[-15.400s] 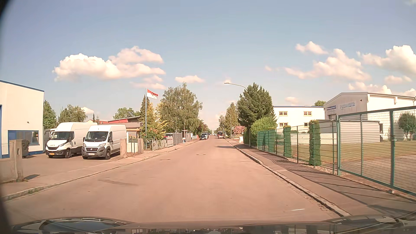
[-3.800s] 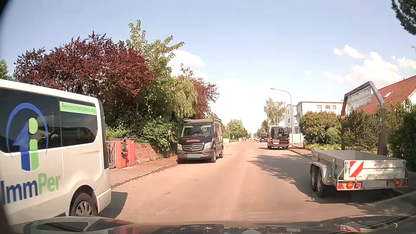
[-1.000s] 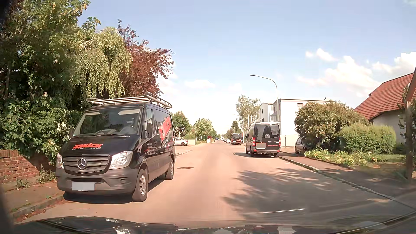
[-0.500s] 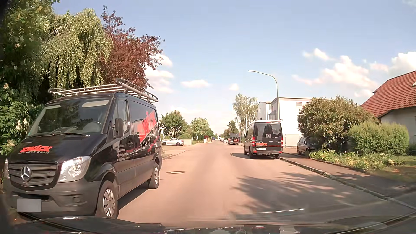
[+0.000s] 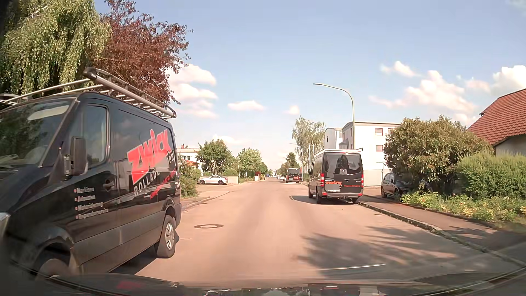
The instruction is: Follow the waypoints while adhering to traffic rules and regulations
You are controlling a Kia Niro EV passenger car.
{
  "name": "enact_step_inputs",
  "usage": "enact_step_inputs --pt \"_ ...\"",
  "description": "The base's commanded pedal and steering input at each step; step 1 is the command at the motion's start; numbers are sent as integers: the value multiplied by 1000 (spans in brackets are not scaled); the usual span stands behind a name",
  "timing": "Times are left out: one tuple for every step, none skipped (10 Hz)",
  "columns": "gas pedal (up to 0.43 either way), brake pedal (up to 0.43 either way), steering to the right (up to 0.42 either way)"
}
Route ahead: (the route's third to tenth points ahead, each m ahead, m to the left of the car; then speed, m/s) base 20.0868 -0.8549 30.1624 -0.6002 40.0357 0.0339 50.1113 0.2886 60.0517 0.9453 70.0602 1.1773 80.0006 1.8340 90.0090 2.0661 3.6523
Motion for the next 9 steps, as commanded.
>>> enact_step_inputs --pt "98 18 22" --pt "130 18 20" --pt "157 18 14" --pt "209 12 7" --pt "228 12 2" --pt "240 18 -2" --pt "240 18 -11" --pt "240 18 -19" --pt "240 18 -22"
